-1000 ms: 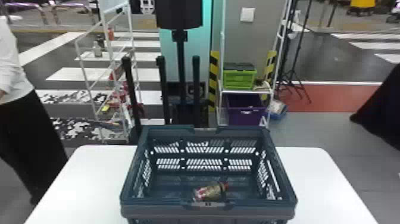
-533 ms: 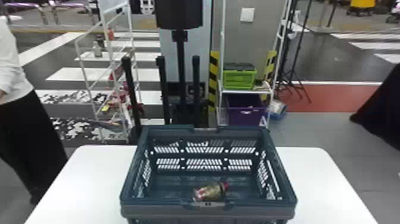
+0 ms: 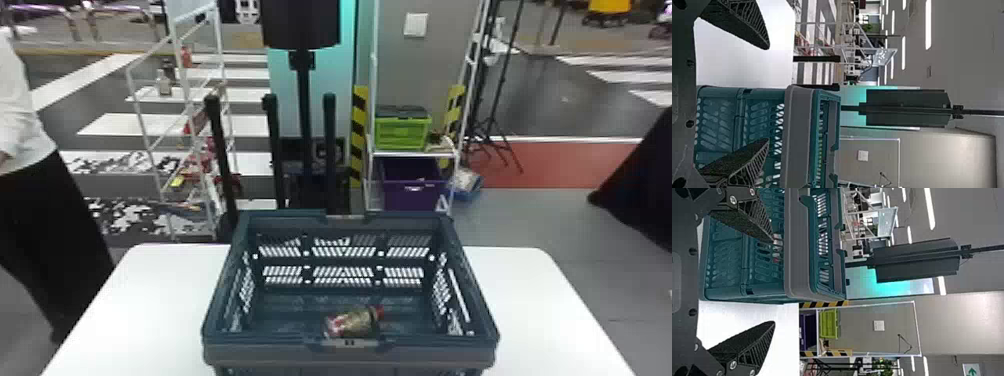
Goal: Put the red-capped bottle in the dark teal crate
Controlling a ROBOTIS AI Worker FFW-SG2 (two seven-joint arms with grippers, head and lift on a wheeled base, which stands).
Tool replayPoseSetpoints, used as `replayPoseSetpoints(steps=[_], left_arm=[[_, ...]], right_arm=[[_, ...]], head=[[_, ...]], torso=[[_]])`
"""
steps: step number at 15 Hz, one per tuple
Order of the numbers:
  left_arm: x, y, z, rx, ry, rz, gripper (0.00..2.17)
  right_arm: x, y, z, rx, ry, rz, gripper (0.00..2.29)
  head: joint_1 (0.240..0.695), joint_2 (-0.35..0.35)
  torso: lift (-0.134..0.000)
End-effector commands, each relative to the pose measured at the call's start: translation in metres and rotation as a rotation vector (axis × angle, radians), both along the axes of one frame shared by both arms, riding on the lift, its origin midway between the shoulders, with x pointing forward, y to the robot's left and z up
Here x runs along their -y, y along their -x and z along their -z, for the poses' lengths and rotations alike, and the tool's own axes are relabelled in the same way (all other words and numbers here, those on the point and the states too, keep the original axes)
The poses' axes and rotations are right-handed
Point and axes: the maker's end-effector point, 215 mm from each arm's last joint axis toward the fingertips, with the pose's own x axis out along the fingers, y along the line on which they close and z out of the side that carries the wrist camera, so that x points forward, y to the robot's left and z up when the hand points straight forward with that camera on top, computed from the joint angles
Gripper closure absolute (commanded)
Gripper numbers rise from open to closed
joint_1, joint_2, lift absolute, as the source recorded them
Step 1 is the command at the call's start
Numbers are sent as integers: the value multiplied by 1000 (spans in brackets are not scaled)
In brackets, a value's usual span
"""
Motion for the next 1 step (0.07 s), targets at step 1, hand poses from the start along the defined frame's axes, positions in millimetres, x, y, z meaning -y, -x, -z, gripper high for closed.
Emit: replayPoseSetpoints(steps=[1], left_arm=[[1, 0, 1, -3, -2, 3, 39]], right_arm=[[0, 1, 4, -8, 2, 1, 151]], head=[[499, 0]], torso=[[0]])
